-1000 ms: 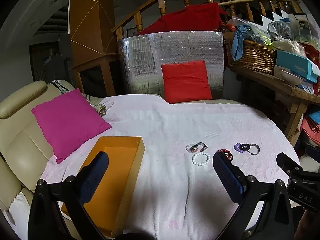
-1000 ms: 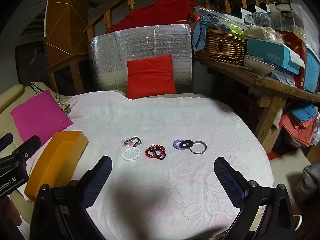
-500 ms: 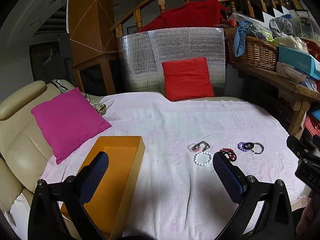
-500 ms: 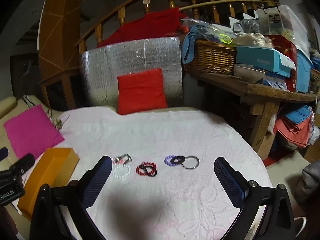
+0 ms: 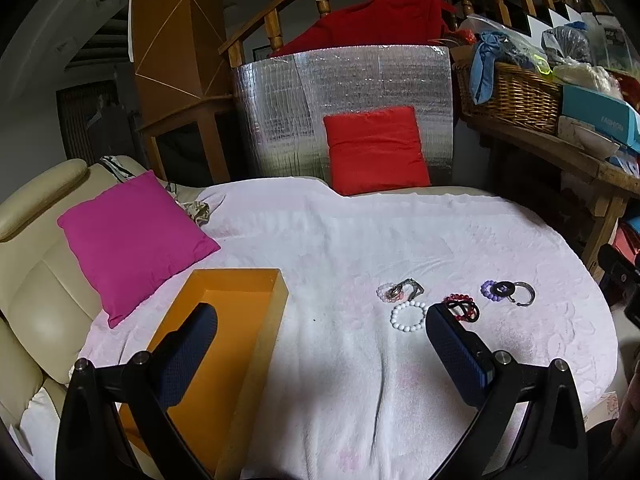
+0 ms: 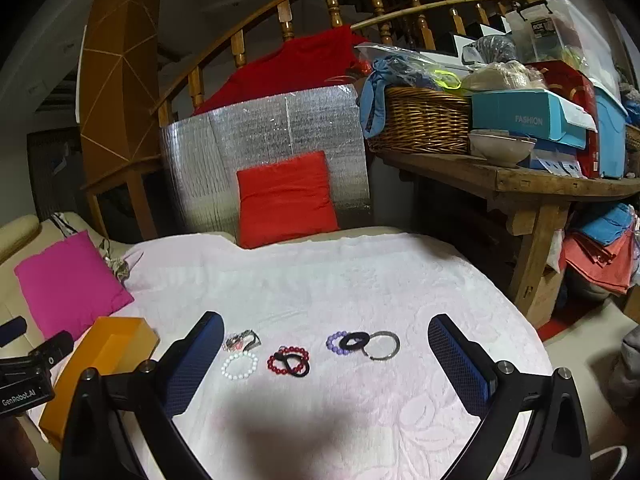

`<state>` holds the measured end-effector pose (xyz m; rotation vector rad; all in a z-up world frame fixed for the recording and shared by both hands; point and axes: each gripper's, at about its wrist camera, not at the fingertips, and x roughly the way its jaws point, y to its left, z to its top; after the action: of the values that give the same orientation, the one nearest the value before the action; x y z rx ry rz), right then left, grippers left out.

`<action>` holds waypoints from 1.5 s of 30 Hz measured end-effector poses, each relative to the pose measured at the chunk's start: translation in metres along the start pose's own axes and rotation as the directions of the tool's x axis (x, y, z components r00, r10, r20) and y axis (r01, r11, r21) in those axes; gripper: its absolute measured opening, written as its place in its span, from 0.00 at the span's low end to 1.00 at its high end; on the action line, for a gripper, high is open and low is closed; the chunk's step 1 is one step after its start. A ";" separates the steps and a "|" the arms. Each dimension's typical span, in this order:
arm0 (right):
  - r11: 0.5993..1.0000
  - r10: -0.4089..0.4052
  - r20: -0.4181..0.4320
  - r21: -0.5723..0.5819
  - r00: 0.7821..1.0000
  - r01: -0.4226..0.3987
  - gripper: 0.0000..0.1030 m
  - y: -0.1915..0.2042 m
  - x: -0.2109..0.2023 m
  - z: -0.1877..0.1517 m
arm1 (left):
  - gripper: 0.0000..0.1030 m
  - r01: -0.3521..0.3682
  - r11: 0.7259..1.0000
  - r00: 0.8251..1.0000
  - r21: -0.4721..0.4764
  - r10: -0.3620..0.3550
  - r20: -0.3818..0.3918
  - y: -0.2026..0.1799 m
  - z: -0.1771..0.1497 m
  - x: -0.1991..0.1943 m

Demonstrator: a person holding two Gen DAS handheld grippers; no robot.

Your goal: Organize jewelry

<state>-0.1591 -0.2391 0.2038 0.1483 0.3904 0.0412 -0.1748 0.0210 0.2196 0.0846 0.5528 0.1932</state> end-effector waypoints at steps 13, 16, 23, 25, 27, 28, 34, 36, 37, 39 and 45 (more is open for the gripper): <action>0.999 -0.008 -0.131 0.047 0.991 0.014 1.00 -0.033 0.080 -0.022 | 1.00 0.039 0.999 0.998 -0.021 -0.039 -0.046 -0.015 -0.002 0.056; 0.996 -0.012 -0.166 0.091 0.986 0.027 1.00 -0.052 0.098 -0.038 | 1.00 0.000 1.000 0.998 -0.012 -0.001 -0.059 -0.021 -0.008 0.083; 0.988 -0.031 -0.269 0.137 0.962 0.070 1.00 -0.083 0.133 -0.045 | 1.00 0.024 1.000 0.993 -0.015 -0.025 -0.117 -0.036 -0.018 0.159; 0.991 -0.017 -0.301 0.123 0.954 0.056 1.00 -0.083 0.144 -0.047 | 1.00 0.056 0.998 0.989 -0.021 -0.058 -0.140 -0.042 -0.021 0.179; 0.988 0.056 -0.342 0.152 0.938 -0.003 0.96 -0.082 0.155 -0.050 | 1.00 0.117 0.992 0.979 -0.055 -0.125 -0.162 -0.044 -0.027 0.197; 0.986 0.087 -0.357 0.164 0.930 -0.029 0.94 -0.078 0.160 -0.051 | 1.00 0.131 0.989 0.976 -0.068 -0.141 -0.168 -0.045 -0.033 0.204; 0.976 0.217 -0.428 0.096 0.877 -0.195 0.77 -0.030 0.189 -0.058 | 1.00 0.108 0.993 0.970 -0.051 -0.116 -0.212 -0.042 -0.046 0.222; 0.970 0.240 -0.446 0.070 0.863 -0.233 0.71 -0.012 0.198 -0.060 | 1.00 0.112 0.993 0.971 -0.045 -0.119 -0.208 -0.041 -0.046 0.221; 0.967 0.247 -0.453 0.060 0.856 -0.248 0.69 -0.006 0.202 -0.061 | 1.00 0.128 0.991 0.968 -0.046 -0.134 -0.212 -0.041 -0.046 0.221; 0.963 0.250 -0.481 0.030 0.840 -0.269 0.62 0.009 0.212 -0.064 | 1.00 0.171 0.984 0.957 -0.052 -0.179 -0.230 -0.042 -0.047 0.224; 0.959 0.235 -0.563 0.003 0.792 -0.282 0.48 0.022 0.244 -0.080 | 0.90 0.251 0.965 0.931 -0.077 -0.263 -0.254 -0.044 -0.043 0.235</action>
<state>0.0356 -0.1901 0.0422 0.1051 0.9575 0.3818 0.0058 0.0271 0.0565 -0.0571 0.8174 -0.0415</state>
